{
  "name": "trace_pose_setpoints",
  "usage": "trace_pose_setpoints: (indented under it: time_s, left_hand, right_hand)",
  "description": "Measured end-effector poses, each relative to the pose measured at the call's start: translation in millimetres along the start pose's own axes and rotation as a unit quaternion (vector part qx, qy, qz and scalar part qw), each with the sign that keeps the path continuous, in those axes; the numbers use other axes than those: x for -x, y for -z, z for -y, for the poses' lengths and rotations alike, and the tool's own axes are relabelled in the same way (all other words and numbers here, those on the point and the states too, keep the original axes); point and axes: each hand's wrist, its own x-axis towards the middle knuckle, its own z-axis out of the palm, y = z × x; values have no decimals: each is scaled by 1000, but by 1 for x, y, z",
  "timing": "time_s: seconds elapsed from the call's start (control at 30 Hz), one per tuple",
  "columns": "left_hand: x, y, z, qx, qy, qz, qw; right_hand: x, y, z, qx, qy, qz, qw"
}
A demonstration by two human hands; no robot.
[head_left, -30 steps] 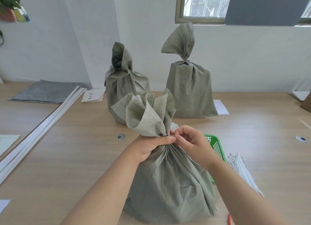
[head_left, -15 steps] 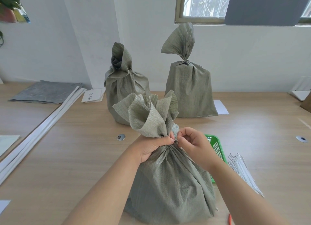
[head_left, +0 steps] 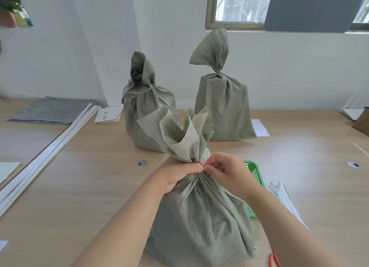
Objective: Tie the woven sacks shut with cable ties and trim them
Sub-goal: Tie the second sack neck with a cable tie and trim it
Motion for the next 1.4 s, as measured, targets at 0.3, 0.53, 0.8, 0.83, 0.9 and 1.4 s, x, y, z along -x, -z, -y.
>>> trace_pose_setpoints:
  time_s: [0.3,0.53,0.8,0.83,0.9,1.4]
  left_hand:
    - [0,7,-13,-116,42,-50,991]
    - [0,12,-21,-195,36,-53,979]
    - [-4,9,-16,-192,19,-13,981]
    - [-4,9,-16,-198,18,-10,980]
    - [-4,8,-16,-217,17,-10,976]
    - [-5,6,-15,-255,58,-27,965]
  right_hand:
    - [-2,8,12,131,45,-50,989]
    - [-3,16,7,154,3,-71,985]
    - [-14,4,16,257,90,95,958]
    - [-15,3,16,272,88,106,952]
    - [-17,3,14,297,78,120,944]
    - [-11,16,-4,304,116,44,945]
